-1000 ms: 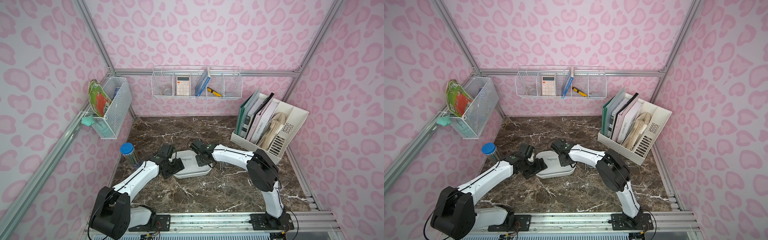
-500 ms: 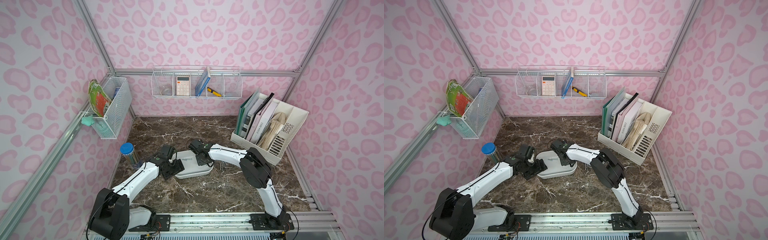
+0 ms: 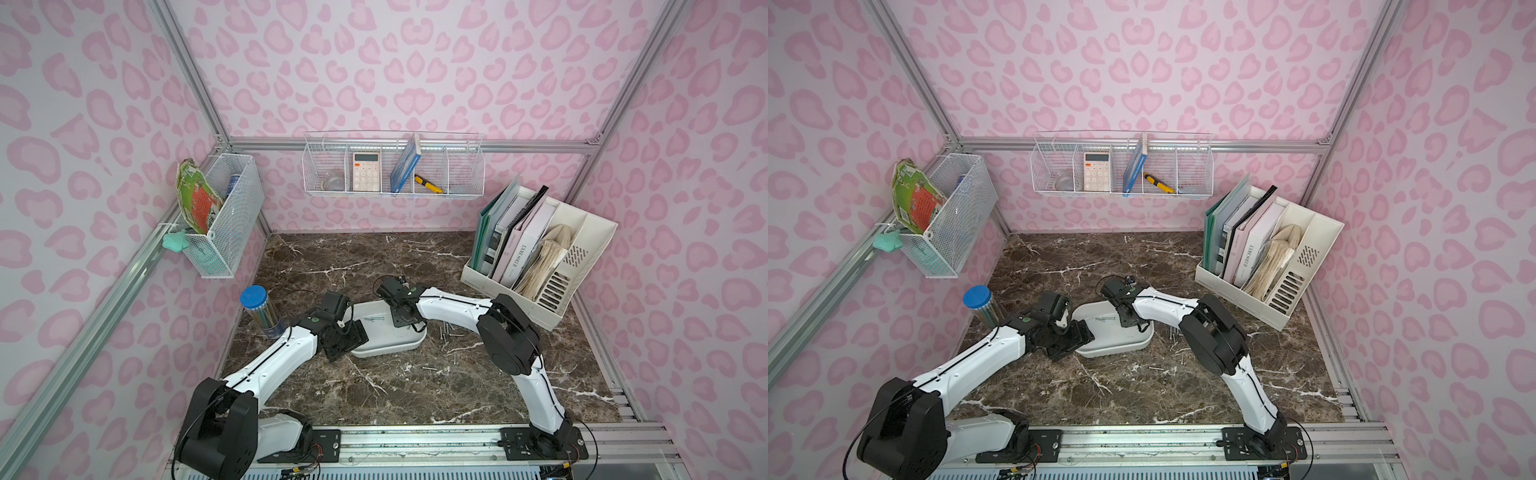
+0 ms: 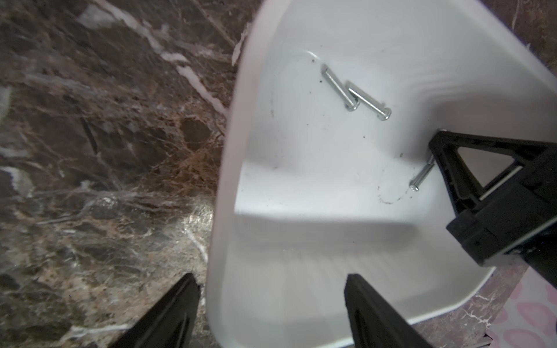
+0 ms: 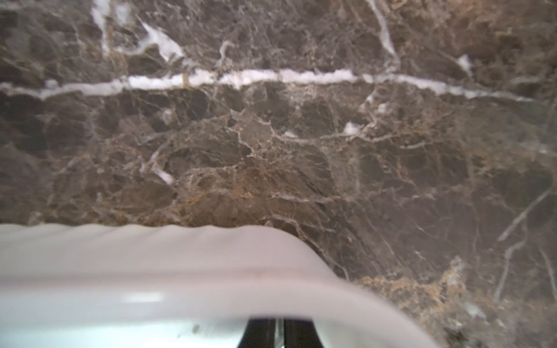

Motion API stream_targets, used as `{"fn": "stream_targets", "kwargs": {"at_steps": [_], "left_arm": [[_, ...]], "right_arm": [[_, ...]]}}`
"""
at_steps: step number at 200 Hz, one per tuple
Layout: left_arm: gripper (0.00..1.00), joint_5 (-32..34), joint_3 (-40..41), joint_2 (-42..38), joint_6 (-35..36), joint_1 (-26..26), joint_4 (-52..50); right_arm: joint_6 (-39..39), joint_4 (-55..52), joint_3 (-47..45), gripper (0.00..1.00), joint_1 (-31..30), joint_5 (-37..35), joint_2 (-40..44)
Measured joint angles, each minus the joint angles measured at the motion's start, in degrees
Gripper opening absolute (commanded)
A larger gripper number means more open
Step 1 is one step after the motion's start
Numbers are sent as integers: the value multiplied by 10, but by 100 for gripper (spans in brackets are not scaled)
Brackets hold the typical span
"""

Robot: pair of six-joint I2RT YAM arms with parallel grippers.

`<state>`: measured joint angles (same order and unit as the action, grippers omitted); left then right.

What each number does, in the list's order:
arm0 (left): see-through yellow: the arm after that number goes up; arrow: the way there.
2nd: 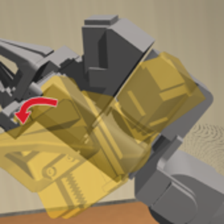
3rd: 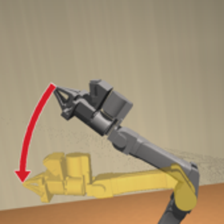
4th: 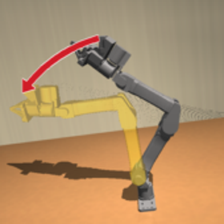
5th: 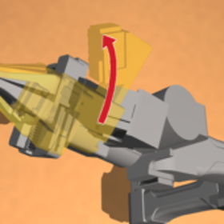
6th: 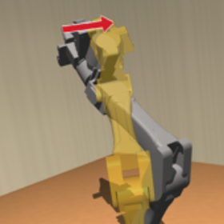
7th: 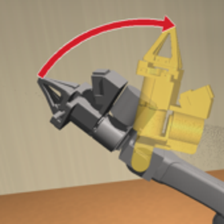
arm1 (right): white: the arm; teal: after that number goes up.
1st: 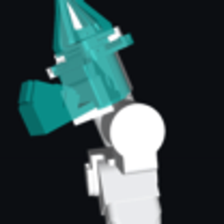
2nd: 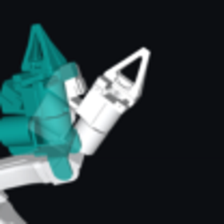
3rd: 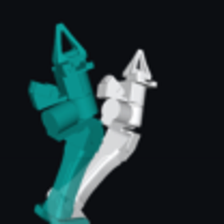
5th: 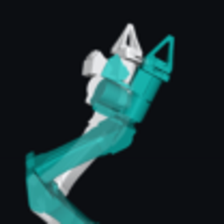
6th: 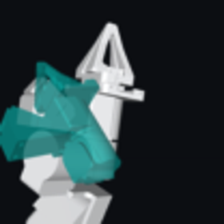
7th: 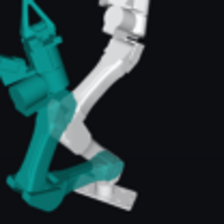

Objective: Take out the screws from the storage box
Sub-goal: Pick up the screw from the storage box.

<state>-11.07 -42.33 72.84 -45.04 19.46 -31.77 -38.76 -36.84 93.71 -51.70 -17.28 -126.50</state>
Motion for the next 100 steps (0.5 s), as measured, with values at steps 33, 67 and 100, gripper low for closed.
{"fn": "stream_targets", "kwargs": {"at_steps": [33,67,100], "left_arm": [[81,0,0,2,0,0,0],[83,0,0,2,0,0,0],[84,2,0,2,0,0,0]], "right_arm": [[0,32,-25,3,8,25,10],[0,45,-28,2,11,38,16],[9,28,-11,2,6,52,20]]}}
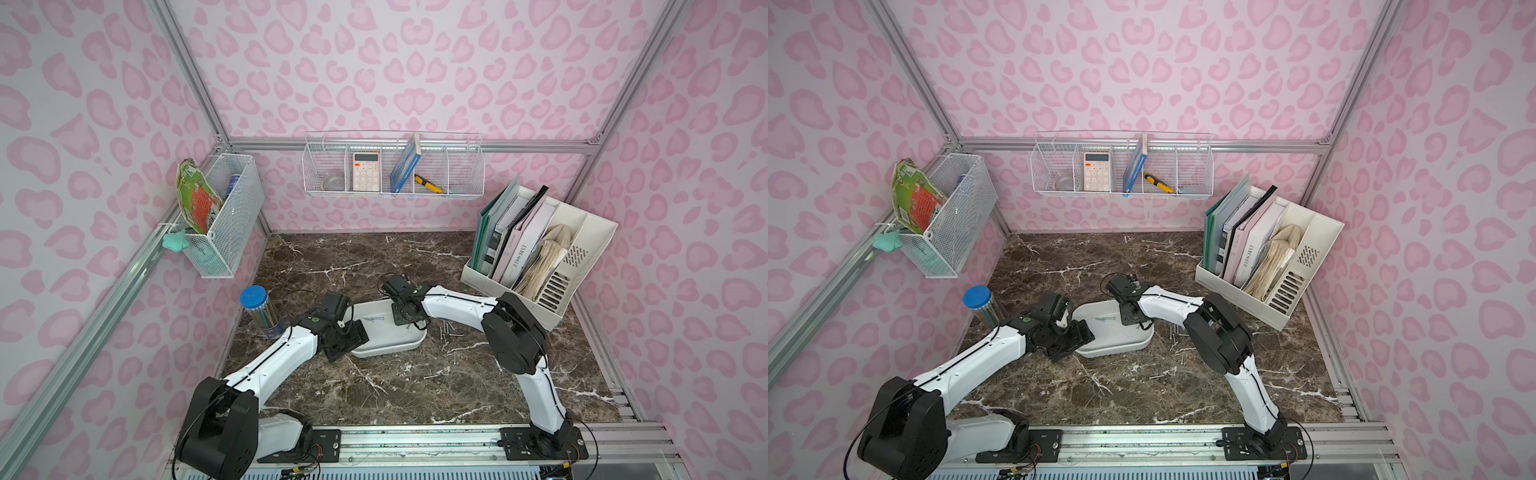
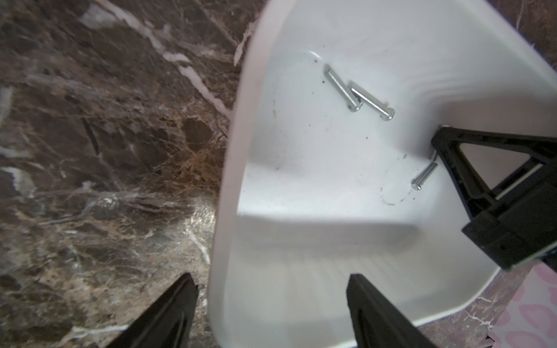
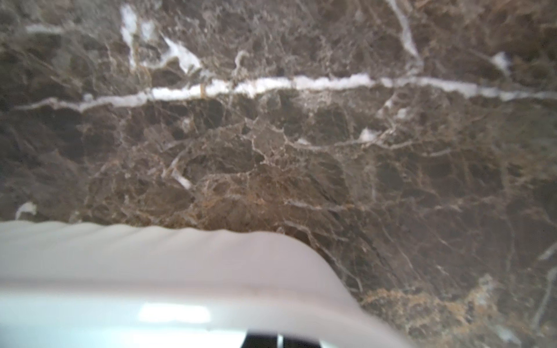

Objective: Take out the screws from the storage box
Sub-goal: Pick up the screw from the storage box, then place the screw at the center of the board.

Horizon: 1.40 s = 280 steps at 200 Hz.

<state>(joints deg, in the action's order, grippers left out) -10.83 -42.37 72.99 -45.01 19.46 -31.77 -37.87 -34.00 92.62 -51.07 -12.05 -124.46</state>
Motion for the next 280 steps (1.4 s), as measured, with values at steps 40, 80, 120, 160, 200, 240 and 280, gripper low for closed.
{"fn": "stream_targets", "kwargs": {"at_steps": [40,80,120,160,200,240,280], "left_arm": [[84,5,-4,0,0,0,0],[84,11,-4,1,0,0,-1],[84,21,-3,-8,0,0,-4],[85,24,-4,-13,-3,0,-9],[85,30,-8,-37,-11,0,-18],[86,48,-9,-58,-15,-1,-29],[86,56,0,-73,-25,-2,-33]], "right_arm": [[9,-25,35,3,-13,22,4],[17,-39,41,3,-14,22,10],[20,-39,22,2,-13,18,52],[19,-33,-24,3,-6,18,129],[6,-18,-132,3,36,15,237],[4,1,-236,3,73,21,278],[-1,47,-294,3,76,60,260]]}}
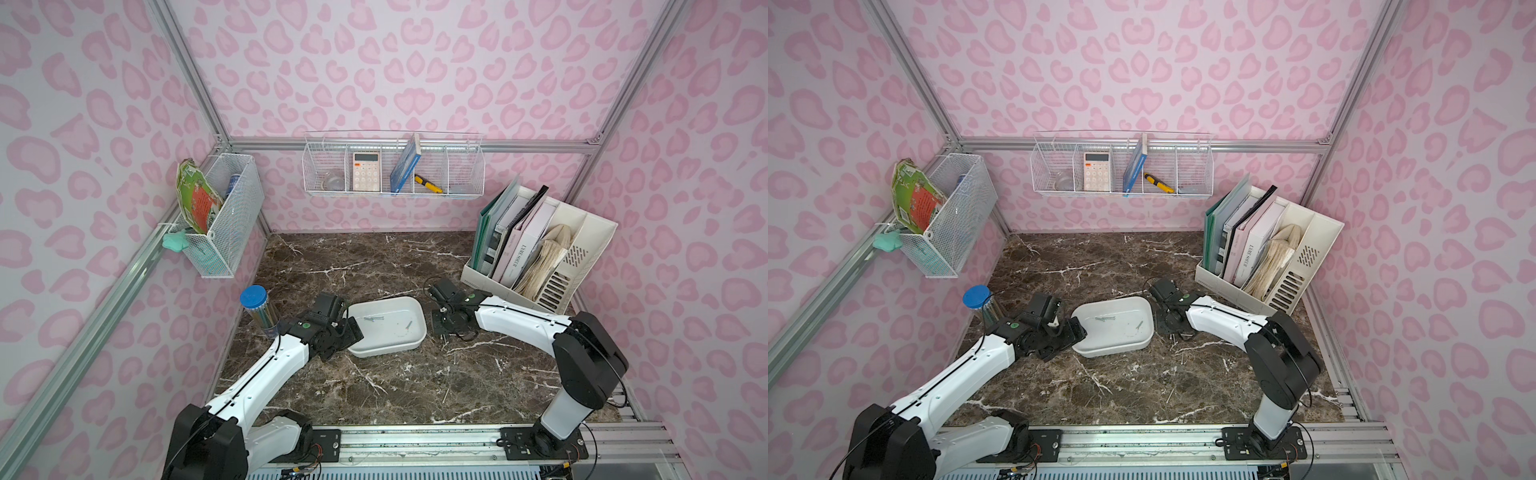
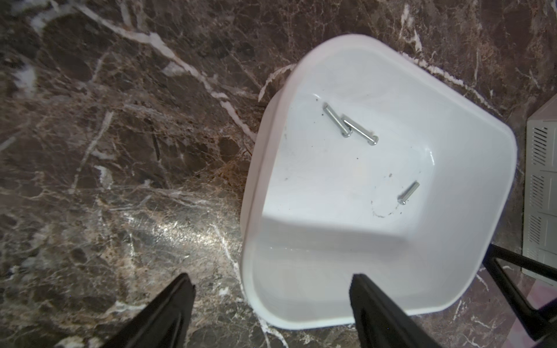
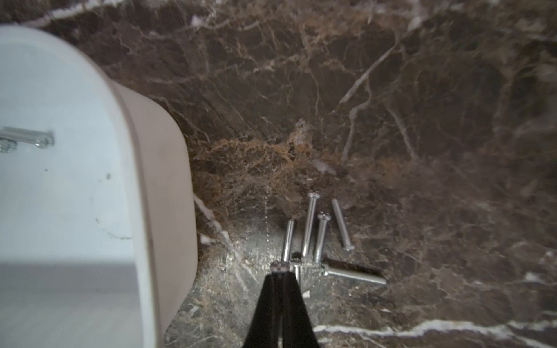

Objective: Take out the screws from the storage box
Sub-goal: Place the screw at the center of the board.

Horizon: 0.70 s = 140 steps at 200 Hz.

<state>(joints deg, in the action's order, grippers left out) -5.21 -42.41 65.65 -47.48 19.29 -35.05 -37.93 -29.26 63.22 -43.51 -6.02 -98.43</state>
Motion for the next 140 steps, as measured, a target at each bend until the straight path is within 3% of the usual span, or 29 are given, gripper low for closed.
{"fn": "stream_targets", "kwargs": {"at_steps": [98,140], "left_arm": [[86,11,10,-8,-5,-2,-5],[86,14,10,-12,-5,-4,-9]], "right_arm": [[-8,34,-8,7,-14,21,-46],[-8,19,4,14,-16,8,-56]]}}
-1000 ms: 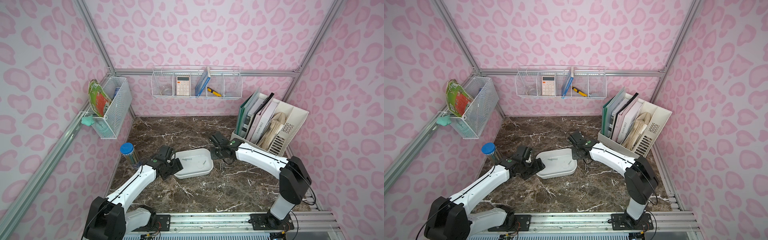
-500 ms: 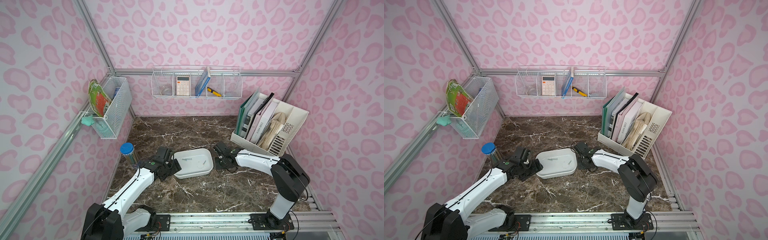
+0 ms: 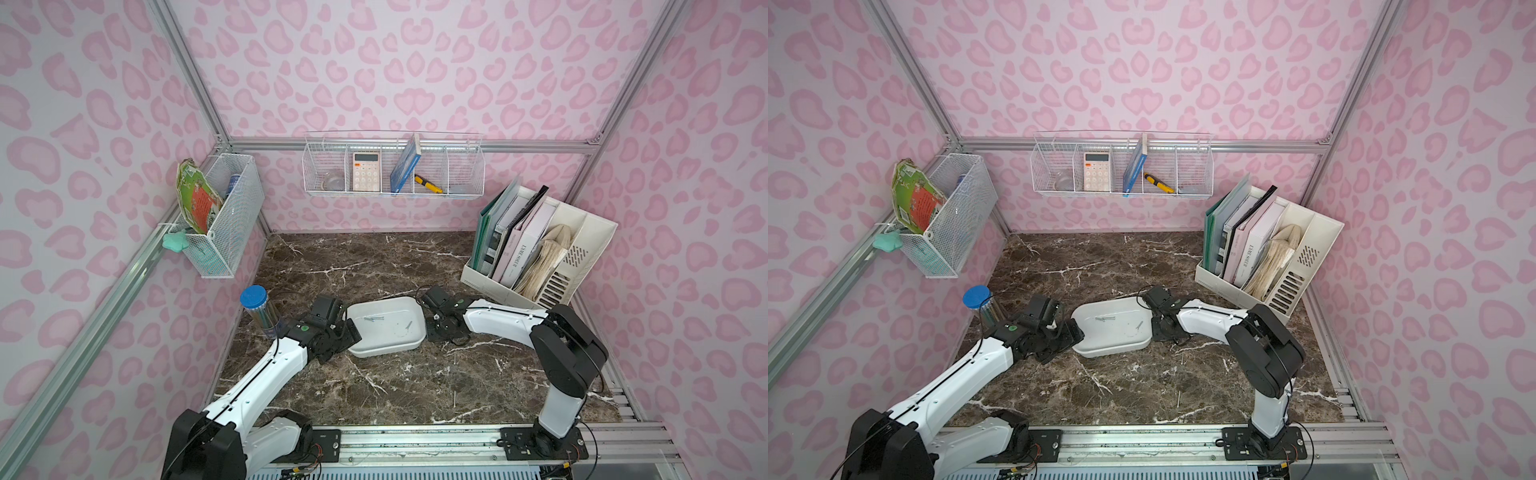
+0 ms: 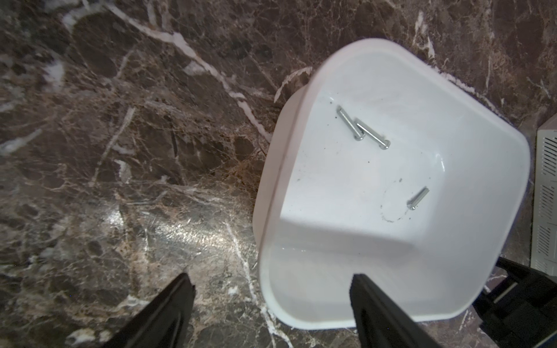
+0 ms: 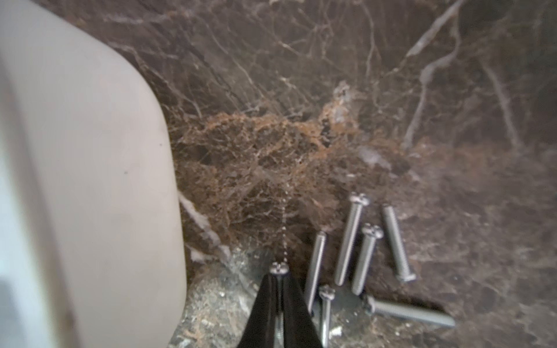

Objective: Take out the screws from the storage box
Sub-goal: Place the screw at the center of the board, then pick up the screw from the storage box.

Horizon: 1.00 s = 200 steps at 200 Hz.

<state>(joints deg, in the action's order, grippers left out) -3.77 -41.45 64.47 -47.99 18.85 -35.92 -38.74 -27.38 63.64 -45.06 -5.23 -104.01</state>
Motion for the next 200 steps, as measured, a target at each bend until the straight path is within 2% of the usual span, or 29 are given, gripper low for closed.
{"fn": "stream_targets", "kwargs": {"at_steps": [22,60,91,115,151,181,200], "left_arm": [[86,3,0,-8,0,-1,-10],[85,13,4,-32,2,-5,-17],[85,15,16,-49,2,-7,-19],[84,14,25,-55,2,-7,-19],[84,15,35,-62,0,-9,-17],[84,14,46,-66,-2,-11,-16],[84,15,49,-67,-2,-13,-16]], "right_arm": [[0,-13,12,18,-3,-3,0],[0,-56,67,20,-13,-28,15],[9,-89,141,21,-40,-69,36],[40,-65,177,25,-70,-77,40],[99,-7,235,28,-99,-31,-40],[152,18,270,40,-102,-7,-110],[186,28,276,42,-104,1,-135]]}}
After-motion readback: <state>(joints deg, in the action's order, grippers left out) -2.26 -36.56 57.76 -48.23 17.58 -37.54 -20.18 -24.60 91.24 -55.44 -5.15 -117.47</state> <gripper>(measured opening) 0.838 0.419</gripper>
